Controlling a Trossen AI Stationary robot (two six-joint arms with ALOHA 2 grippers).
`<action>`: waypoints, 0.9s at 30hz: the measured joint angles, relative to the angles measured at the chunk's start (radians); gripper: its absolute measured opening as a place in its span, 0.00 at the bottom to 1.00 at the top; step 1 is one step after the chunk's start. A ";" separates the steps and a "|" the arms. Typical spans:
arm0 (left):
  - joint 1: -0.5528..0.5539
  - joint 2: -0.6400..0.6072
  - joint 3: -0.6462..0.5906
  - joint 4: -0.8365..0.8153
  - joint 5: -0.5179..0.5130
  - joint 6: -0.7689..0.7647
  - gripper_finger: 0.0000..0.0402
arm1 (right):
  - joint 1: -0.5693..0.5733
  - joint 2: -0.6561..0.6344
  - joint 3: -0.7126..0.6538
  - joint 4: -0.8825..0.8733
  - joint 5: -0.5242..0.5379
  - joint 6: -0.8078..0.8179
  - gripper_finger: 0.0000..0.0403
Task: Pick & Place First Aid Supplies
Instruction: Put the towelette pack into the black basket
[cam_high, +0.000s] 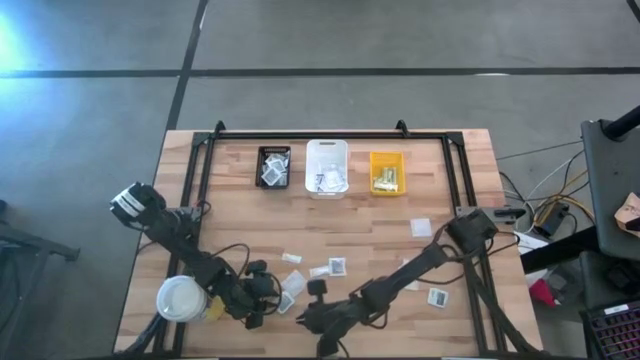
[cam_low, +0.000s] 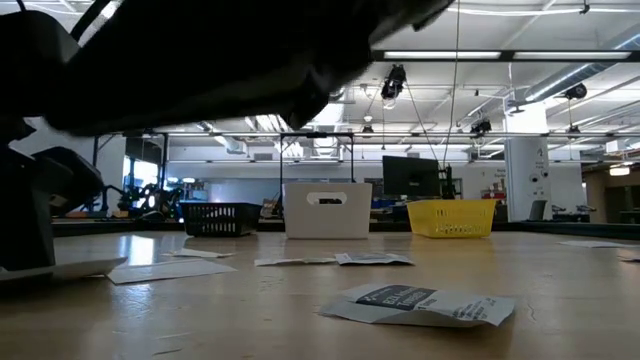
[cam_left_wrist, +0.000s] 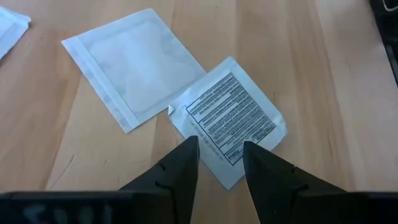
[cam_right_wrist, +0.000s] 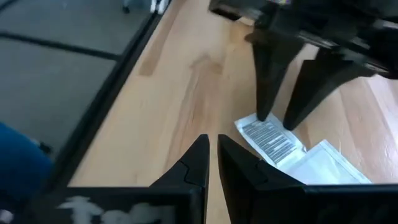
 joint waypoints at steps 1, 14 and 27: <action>0.000 0.001 0.000 0.000 0.000 -0.007 0.35 | 0.000 0.010 0.000 0.009 0.001 -0.028 0.08; 0.000 0.003 0.000 -0.003 0.004 -0.013 0.35 | -0.009 0.024 0.003 0.002 0.032 -0.485 0.21; 0.000 0.005 -0.002 0.021 0.006 -0.086 0.35 | -0.036 0.064 0.004 0.003 0.121 -0.868 0.33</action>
